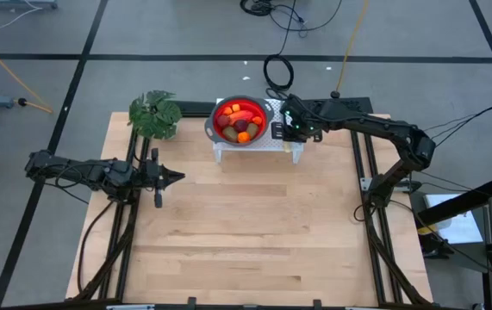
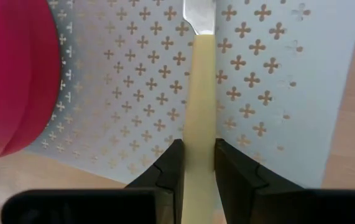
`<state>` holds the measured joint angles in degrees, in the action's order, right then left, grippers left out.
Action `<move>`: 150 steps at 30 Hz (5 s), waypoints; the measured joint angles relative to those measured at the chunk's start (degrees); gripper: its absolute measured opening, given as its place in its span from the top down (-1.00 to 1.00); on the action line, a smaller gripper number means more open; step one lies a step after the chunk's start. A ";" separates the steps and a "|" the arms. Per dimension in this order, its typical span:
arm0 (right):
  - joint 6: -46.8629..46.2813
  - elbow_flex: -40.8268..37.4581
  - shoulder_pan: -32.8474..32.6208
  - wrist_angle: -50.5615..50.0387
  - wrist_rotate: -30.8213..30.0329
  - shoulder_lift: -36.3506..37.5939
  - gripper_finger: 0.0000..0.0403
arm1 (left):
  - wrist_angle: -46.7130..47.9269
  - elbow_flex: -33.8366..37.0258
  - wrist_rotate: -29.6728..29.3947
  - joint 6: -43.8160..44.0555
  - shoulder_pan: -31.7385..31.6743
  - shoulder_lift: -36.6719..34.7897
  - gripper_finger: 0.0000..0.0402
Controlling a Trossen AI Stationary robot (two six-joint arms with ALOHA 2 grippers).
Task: Pick & Place Fruit
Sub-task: Put the yellow knife on the shelf, then return to Home Position
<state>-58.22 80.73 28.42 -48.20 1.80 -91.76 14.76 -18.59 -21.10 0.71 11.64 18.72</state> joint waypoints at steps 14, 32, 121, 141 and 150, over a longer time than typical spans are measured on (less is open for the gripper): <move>-2.07 -0.04 0.04 1.52 -0.20 -0.01 0.60 | 0.02 0.00 0.00 -0.48 0.02 0.02 0.90; -2.57 -0.04 0.13 1.68 -0.21 -0.01 0.55 | 0.01 0.00 0.00 -0.48 0.01 0.01 0.90; 44.22 -45.08 -19.19 31.28 -7.93 60.02 1.00 | -0.05 0.00 0.17 5.01 0.01 0.02 0.90; 43.68 -55.45 -18.25 32.08 -7.97 73.78 1.00 | -6.36 0.01 -2.59 -2.36 0.00 -4.06 0.90; 40.84 -60.77 -18.27 31.88 -7.76 81.67 1.00 | -5.02 0.00 -3.83 -3.17 0.00 -6.05 0.90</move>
<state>-17.38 19.96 10.15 -16.32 -5.97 -10.09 9.74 -18.59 -24.94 -2.46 11.64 12.67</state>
